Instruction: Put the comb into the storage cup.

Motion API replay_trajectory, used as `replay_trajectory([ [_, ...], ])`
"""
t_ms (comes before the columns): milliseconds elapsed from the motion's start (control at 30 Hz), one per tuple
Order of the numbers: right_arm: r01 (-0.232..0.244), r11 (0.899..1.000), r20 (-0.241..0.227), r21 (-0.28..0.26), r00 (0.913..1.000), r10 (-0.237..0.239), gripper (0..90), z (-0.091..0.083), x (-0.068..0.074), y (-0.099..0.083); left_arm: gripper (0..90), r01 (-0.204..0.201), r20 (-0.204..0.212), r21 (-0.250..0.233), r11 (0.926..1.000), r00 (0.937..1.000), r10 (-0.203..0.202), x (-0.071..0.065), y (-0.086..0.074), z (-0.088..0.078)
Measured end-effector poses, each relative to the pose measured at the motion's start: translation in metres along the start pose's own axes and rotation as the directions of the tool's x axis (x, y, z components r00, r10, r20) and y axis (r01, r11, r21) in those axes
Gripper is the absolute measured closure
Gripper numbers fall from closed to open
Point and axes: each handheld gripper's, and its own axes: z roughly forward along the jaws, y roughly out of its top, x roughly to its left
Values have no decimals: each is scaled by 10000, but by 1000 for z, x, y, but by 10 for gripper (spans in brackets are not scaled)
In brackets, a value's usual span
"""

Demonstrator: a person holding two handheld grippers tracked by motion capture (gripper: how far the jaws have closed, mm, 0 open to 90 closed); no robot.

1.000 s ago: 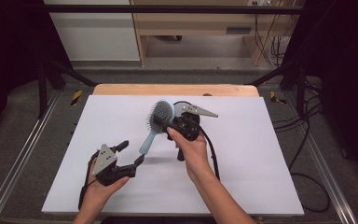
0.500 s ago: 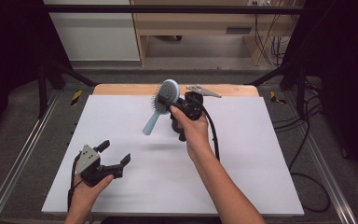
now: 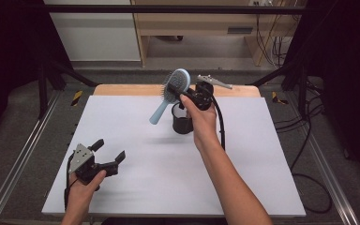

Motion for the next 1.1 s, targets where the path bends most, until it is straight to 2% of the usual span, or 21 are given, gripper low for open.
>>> replay_trajectory([
  [500,-527,9979,401,-387,9977,542,533,-4,-21,8,42,-112,-1,82,9999,9999,112,0,-1,1],
  [700,-768,9959,356,-475,9963,785,532,-7,-23,11,42,-197,-5,119,9997,9998,197,0,-1,2],
  [800,-815,9946,186,-640,9964,829,531,-9,-25,12,38,-187,-38,68,9998,9998,187,0,-1,0],
  [1100,-933,9917,387,-888,9945,970,530,-20,-34,20,30,-79,-59,20,10000,10000,79,2,-2,0],
])
